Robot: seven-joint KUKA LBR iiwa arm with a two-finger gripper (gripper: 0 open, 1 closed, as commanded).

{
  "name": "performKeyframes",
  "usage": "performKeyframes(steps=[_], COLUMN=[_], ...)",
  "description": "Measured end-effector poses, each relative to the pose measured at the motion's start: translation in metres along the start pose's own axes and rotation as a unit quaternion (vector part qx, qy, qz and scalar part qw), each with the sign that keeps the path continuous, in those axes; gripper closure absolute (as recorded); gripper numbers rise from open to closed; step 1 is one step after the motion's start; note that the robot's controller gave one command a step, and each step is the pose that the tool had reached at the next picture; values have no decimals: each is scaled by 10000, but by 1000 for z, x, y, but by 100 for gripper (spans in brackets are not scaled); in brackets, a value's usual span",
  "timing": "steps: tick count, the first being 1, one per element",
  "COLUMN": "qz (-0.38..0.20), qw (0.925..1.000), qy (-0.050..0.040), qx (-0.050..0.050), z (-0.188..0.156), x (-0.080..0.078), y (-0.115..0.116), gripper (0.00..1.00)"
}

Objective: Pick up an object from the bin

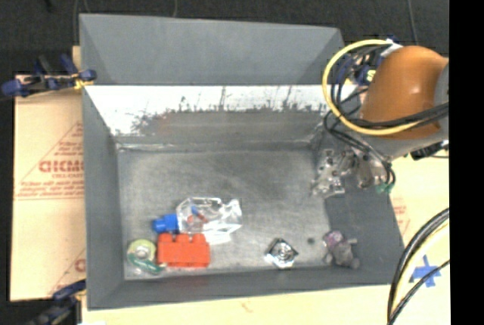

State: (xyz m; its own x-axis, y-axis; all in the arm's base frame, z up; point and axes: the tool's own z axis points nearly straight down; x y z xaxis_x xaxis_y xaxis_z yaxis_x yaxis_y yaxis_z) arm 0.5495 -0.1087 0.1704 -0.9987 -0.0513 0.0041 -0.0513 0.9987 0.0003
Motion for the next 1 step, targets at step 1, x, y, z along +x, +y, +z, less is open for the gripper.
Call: performKeyframes(steps=[1], qz=[106], qw=[9999], qy=[-23], qx=[-18], z=[-17], x=[52], y=[86], gripper=[100])
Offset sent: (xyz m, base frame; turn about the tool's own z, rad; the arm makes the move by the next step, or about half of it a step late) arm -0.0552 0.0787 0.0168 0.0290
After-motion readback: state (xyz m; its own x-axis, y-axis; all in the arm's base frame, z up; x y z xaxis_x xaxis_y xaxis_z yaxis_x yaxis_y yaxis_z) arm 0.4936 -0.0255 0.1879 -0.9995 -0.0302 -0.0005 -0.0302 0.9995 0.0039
